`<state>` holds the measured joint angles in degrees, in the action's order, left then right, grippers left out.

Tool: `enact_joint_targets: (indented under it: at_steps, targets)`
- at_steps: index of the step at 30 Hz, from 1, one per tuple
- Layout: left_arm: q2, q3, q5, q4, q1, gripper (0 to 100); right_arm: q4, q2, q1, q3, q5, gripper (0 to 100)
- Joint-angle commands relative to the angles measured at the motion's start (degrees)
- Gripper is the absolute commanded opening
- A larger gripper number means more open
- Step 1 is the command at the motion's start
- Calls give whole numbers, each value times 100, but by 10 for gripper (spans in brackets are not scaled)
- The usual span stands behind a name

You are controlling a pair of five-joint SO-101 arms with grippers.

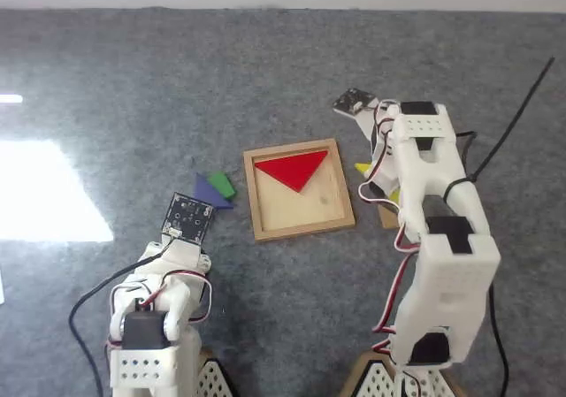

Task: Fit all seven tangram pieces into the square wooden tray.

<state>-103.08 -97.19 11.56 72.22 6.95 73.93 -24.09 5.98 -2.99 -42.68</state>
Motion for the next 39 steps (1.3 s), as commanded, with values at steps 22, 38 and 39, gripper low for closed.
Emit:
enact_joint_targets:
  at_steps: [22,38,39]
  targets:
    - [-114,75,-26,35,18,18,-374,813,2589,-35,5776,199]
    - [-114,75,-26,35,18,18,-1033,207,3371,-35,6523,201]
    - [-114,75,-26,35,18,18,-1033,207,3380,-35,6514,202]
